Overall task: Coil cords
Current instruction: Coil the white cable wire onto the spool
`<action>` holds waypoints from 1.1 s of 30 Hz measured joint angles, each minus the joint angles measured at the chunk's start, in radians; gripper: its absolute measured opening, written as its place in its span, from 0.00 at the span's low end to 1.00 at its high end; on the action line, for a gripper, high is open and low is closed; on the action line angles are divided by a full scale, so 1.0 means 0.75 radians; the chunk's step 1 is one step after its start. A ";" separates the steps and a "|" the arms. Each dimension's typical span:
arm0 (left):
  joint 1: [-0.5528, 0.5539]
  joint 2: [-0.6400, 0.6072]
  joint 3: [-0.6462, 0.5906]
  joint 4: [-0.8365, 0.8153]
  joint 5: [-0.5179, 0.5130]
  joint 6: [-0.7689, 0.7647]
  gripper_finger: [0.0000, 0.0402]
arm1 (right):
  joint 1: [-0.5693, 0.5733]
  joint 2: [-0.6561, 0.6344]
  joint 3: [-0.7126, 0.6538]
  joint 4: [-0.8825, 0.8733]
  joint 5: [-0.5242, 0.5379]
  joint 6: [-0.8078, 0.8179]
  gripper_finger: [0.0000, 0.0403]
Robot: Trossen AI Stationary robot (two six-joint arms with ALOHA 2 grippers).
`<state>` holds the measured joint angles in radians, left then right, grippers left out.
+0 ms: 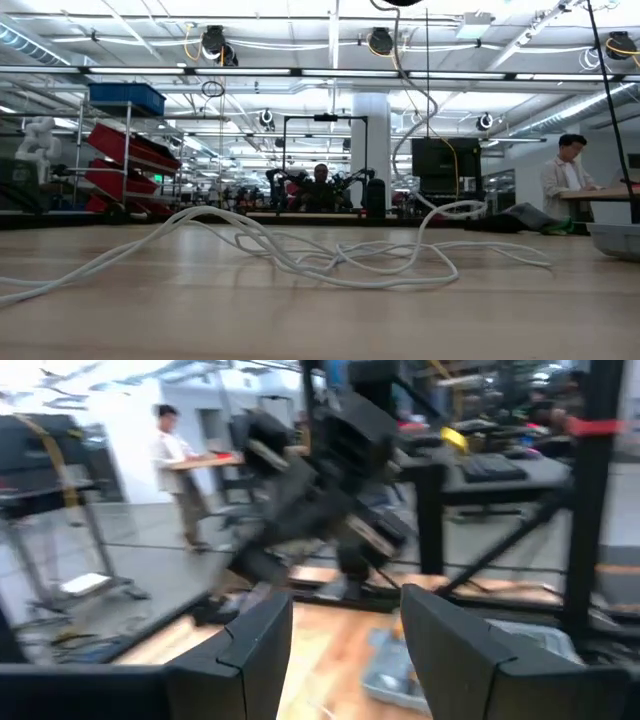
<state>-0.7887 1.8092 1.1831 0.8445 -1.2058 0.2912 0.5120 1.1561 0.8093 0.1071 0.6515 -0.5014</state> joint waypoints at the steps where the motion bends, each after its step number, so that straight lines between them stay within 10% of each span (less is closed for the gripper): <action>1: 0.001 0.002 0.000 -0.042 0.036 -0.058 0.48 | -0.007 0.000 0.000 0.003 -0.007 0.029 0.00; 9: 0.008 0.002 0.000 -0.135 0.306 -0.292 0.48 | -0.038 0.000 0.000 0.071 -0.178 0.256 0.00; 33: 0.086 -0.015 0.000 0.000 0.141 0.233 0.48 | -0.035 0.005 0.000 0.060 -0.213 0.644 0.00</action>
<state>-0.7239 1.7981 1.1831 0.8442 -1.0999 0.4663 0.4858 1.1595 0.8093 0.1518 0.4915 -0.0186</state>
